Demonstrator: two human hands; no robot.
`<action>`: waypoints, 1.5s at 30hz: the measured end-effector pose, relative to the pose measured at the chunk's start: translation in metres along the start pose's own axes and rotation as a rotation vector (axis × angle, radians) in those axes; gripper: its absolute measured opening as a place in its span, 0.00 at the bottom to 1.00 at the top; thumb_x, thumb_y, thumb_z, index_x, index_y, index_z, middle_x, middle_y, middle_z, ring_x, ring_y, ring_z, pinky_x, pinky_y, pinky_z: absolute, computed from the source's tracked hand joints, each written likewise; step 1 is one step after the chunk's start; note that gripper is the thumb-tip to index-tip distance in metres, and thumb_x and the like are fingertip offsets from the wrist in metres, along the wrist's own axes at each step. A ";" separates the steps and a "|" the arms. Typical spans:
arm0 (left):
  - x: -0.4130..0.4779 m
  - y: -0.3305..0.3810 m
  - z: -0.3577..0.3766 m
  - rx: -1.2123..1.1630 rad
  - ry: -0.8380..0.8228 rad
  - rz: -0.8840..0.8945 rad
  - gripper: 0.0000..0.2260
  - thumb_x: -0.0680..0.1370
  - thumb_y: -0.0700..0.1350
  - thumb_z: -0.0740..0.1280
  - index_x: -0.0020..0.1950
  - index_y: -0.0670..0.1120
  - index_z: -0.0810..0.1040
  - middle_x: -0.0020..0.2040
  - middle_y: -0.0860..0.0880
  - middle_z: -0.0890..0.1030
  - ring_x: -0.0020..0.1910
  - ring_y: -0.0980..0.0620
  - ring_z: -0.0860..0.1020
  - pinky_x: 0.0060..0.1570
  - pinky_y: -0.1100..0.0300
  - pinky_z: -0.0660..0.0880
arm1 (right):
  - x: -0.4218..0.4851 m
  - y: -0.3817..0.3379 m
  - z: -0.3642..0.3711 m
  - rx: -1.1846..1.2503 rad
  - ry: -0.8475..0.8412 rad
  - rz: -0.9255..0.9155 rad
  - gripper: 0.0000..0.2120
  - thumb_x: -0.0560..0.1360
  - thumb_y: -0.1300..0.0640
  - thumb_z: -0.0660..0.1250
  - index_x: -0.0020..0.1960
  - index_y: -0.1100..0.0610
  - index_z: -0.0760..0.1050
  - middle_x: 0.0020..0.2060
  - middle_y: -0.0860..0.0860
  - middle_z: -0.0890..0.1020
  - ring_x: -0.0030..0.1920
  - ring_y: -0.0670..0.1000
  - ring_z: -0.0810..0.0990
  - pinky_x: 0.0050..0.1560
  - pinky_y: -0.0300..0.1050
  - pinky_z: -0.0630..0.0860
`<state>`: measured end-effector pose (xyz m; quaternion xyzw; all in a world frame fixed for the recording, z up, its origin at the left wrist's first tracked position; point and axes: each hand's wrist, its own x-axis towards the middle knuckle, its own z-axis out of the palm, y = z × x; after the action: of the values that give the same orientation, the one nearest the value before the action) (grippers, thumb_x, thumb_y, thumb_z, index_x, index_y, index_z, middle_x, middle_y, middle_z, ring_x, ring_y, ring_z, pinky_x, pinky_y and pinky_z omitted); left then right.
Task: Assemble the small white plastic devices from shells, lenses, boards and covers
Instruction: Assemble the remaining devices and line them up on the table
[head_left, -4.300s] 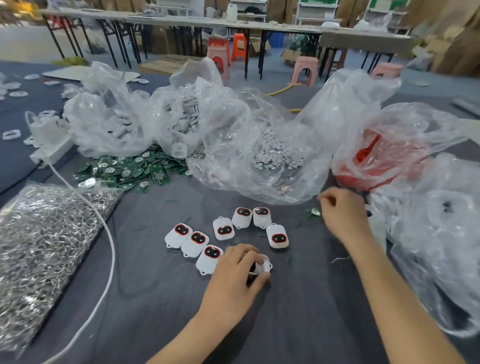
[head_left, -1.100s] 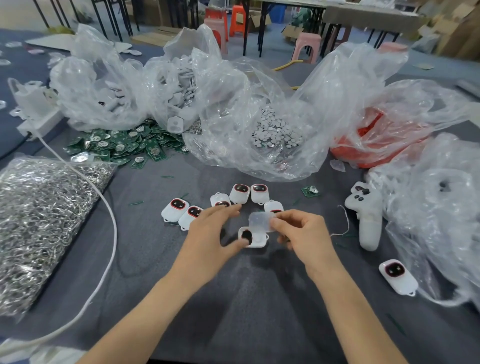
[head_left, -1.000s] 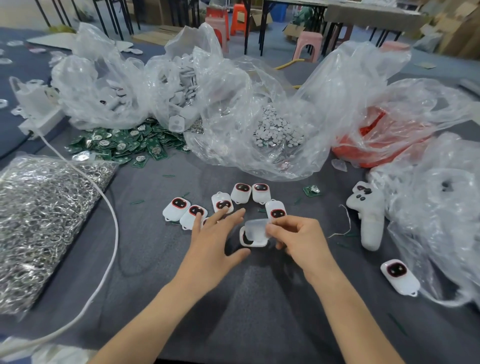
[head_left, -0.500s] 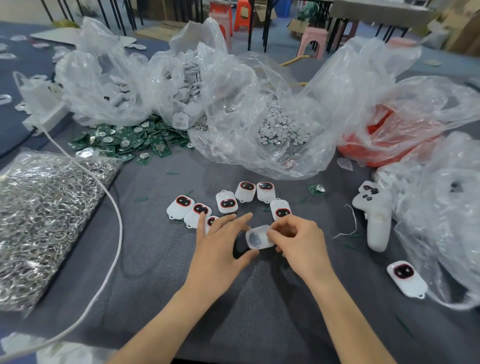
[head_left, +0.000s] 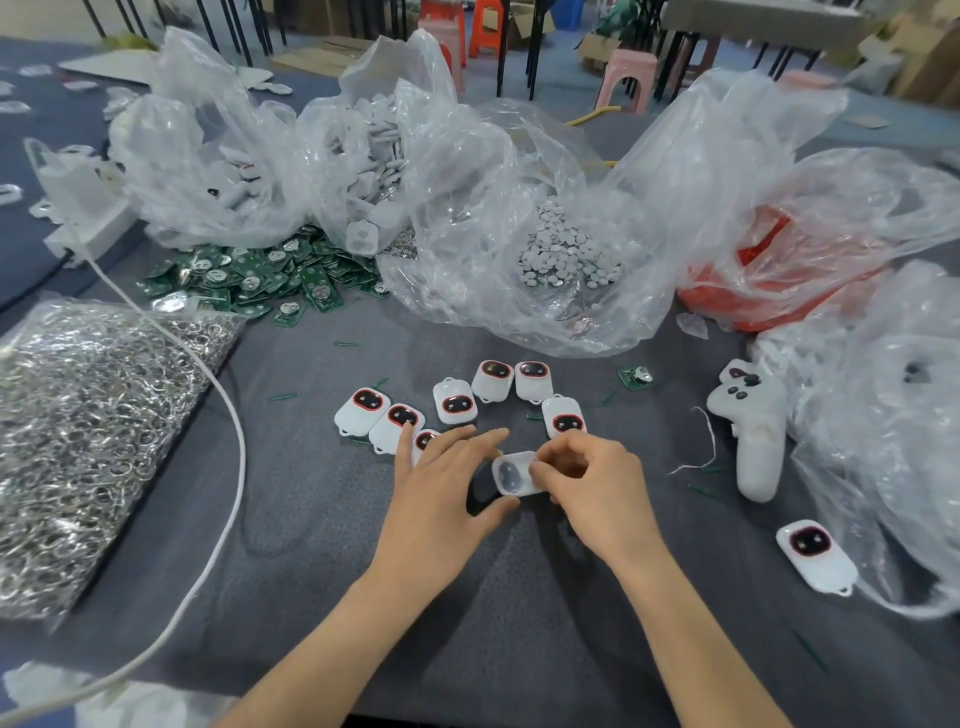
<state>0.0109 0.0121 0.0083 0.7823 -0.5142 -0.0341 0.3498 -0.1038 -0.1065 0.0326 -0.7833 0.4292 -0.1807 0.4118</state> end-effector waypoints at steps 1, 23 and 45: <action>0.000 0.000 0.000 -0.007 0.009 0.009 0.22 0.71 0.51 0.75 0.63 0.52 0.76 0.58 0.59 0.79 0.68 0.56 0.69 0.74 0.54 0.39 | 0.000 -0.001 0.001 -0.031 0.007 -0.014 0.07 0.70 0.59 0.73 0.37 0.48 0.79 0.33 0.45 0.83 0.34 0.39 0.80 0.40 0.34 0.75; -0.002 -0.004 0.006 0.042 0.039 0.088 0.10 0.66 0.47 0.78 0.42 0.50 0.79 0.47 0.56 0.81 0.62 0.49 0.76 0.68 0.38 0.61 | 0.000 0.008 0.005 0.032 0.090 -0.129 0.14 0.70 0.65 0.73 0.41 0.45 0.78 0.42 0.45 0.79 0.36 0.41 0.77 0.38 0.26 0.70; -0.003 -0.005 0.000 -0.025 0.058 0.067 0.17 0.71 0.52 0.72 0.58 0.50 0.78 0.61 0.57 0.77 0.69 0.55 0.67 0.72 0.50 0.55 | -0.003 0.023 0.015 0.066 0.247 -0.279 0.10 0.70 0.63 0.74 0.42 0.48 0.78 0.38 0.43 0.80 0.39 0.42 0.79 0.38 0.27 0.70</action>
<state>0.0128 0.0155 0.0043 0.7608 -0.5294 -0.0060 0.3753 -0.1078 -0.1030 0.0058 -0.7931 0.3576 -0.3447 0.3525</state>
